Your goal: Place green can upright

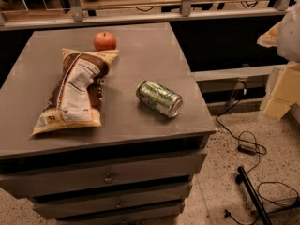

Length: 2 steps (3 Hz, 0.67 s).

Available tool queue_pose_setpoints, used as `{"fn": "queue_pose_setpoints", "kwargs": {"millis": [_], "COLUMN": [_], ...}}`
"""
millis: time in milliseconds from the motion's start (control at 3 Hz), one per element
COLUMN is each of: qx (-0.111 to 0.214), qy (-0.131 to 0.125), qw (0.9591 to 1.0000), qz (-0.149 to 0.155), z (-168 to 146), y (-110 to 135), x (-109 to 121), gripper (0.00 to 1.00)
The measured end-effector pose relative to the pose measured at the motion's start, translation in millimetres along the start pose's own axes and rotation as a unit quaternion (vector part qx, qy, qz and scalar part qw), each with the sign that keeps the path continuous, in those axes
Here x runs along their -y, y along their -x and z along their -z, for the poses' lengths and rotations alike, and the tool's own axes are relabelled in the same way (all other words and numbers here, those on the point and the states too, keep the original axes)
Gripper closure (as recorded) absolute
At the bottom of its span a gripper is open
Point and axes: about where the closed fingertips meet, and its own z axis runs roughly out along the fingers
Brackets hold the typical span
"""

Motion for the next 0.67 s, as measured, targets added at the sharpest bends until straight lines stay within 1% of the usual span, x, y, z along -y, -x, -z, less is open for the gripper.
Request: {"fn": "queue_pose_setpoints", "kwargs": {"millis": [333, 667], "qx": [0.000, 0.009], "qy": [0.000, 0.015], "qw": [1.0000, 0.9997], "qz": [0.000, 0.020], "z": [0.0, -20.3], "y": [0.0, 31.1], "x": [0.0, 10.5], "gripper": [0.00, 0.00]}}
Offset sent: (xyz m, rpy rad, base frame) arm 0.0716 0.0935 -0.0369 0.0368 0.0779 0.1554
